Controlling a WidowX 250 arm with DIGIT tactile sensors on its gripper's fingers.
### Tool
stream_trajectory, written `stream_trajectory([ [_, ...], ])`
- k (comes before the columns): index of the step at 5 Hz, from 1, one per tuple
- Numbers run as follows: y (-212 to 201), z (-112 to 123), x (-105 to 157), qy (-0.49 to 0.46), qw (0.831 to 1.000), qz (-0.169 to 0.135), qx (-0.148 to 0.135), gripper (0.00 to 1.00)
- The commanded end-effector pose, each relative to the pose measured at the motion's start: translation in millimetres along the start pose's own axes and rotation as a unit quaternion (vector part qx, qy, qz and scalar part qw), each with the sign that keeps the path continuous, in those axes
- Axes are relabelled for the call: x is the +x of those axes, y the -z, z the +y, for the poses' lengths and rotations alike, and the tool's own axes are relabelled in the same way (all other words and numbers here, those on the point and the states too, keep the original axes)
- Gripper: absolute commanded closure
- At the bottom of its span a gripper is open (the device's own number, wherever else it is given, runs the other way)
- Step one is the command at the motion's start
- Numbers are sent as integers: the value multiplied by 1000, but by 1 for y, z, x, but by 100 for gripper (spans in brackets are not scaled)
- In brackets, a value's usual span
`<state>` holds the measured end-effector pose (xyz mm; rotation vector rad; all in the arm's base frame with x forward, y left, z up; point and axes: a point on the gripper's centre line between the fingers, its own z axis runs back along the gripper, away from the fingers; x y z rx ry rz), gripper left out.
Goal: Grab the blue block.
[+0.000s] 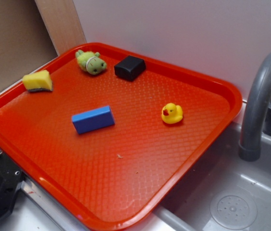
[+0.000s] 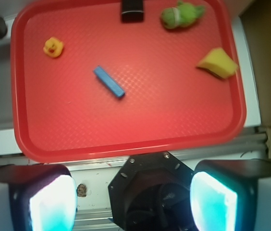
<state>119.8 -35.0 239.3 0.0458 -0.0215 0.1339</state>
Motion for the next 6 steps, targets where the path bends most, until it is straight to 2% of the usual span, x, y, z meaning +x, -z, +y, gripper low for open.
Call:
stream_trajectory([
  [1,27,-24,14,114,993,10,10,0],
  [2,47,-24,16,121,992,30,-9,0],
  [3,75,-14,33,131,990,42,-21,0],
  [5,122,0,94,193,981,31,-9,0],
  [6,147,-3,108,246,968,36,-16,0],
])
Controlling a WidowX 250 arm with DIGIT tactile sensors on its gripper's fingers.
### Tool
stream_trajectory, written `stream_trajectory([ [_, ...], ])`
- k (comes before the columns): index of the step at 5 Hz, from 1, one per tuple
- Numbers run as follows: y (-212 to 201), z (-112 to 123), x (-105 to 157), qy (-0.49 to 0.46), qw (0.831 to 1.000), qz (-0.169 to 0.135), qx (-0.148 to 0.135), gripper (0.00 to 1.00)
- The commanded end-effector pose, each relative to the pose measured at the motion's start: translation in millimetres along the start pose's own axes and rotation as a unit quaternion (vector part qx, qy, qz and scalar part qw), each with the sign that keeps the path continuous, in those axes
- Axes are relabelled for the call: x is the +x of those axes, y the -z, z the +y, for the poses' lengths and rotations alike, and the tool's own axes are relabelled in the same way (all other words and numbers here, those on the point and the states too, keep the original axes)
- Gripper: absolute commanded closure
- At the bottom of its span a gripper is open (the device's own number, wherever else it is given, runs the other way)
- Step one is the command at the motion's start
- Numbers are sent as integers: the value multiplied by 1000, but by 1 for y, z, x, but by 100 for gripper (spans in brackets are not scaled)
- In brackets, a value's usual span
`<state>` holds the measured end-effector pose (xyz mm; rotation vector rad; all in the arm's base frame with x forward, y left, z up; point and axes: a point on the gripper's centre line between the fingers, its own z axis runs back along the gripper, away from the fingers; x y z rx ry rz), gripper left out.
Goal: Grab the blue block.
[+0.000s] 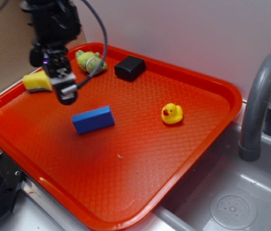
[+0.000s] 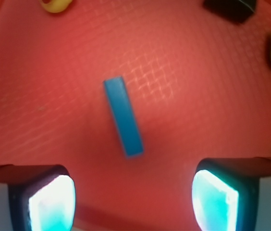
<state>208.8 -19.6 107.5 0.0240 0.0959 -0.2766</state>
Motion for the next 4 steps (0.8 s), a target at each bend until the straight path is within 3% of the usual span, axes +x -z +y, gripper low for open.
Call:
stream_trajectory([
  [1,44,-2,11,85,996,-1,-12,0],
  [3,77,-20,-11,116,993,17,-7,0],
  [4,77,-17,-8,86,996,12,0,100],
])
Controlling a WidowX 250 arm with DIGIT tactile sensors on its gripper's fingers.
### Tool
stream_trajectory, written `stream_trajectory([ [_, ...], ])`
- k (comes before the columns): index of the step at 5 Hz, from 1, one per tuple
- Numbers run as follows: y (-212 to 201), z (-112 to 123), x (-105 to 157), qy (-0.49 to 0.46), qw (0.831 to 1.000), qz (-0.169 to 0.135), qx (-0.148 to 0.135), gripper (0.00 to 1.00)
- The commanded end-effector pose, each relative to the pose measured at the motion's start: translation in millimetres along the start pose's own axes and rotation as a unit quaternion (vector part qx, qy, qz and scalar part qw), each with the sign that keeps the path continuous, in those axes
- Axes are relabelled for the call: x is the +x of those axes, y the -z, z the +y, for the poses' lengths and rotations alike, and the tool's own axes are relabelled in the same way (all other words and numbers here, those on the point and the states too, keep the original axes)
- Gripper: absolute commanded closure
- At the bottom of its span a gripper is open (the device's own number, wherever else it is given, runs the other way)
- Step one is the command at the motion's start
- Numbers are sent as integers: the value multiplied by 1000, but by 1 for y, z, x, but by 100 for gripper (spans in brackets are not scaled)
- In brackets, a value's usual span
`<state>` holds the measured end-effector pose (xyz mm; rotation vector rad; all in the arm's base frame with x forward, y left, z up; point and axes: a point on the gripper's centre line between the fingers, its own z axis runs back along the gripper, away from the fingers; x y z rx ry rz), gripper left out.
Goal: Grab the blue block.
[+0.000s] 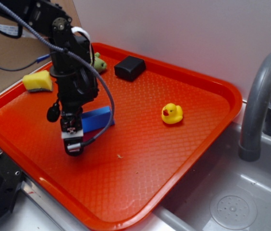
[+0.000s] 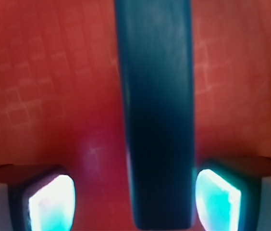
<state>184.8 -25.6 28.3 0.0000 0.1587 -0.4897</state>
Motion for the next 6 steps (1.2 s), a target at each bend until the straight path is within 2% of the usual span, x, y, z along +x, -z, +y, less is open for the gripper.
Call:
stream_trajectory([
  [1,-6,-2,7,-32,999,-21,8,100],
  [2,-7,0,6,-47,999,-22,3,100],
  [3,-12,7,6,-96,995,-3,13,100],
  [4,-59,7,-18,-220,976,14,3,100],
  [5,-107,2,-34,-323,946,16,-37,100],
  [6,-154,5,-58,-383,922,1,-59,100],
])
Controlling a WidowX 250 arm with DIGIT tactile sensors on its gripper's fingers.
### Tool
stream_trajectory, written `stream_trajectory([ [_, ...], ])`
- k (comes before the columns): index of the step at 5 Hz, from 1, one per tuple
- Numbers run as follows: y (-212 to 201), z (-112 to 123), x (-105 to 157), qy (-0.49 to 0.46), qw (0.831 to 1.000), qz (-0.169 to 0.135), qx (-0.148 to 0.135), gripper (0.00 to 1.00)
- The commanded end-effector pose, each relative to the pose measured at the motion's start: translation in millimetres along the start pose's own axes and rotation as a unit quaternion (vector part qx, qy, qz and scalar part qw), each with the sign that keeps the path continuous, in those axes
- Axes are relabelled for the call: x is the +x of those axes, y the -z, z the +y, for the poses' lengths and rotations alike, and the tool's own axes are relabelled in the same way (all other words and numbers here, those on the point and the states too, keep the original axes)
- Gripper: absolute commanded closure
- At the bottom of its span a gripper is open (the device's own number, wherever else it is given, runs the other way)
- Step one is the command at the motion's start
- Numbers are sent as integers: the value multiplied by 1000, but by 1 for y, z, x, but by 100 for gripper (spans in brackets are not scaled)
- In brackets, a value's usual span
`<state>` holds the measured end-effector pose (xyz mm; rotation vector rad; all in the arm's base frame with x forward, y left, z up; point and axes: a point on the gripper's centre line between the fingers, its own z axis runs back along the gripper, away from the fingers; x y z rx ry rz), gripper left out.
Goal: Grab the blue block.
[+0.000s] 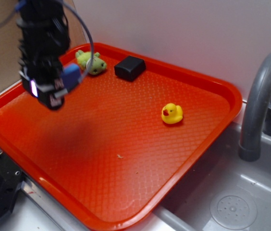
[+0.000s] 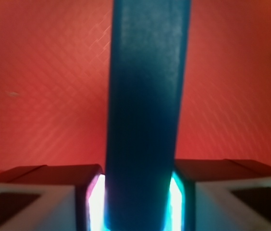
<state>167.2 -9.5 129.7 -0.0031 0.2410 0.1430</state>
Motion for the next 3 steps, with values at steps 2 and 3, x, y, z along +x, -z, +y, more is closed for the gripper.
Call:
stream_trajectory([
  [2,-120,27,-41,-136,984,-108,-51,100],
  [3,-124,24,-36,-111,983,-143,-36,100],
])
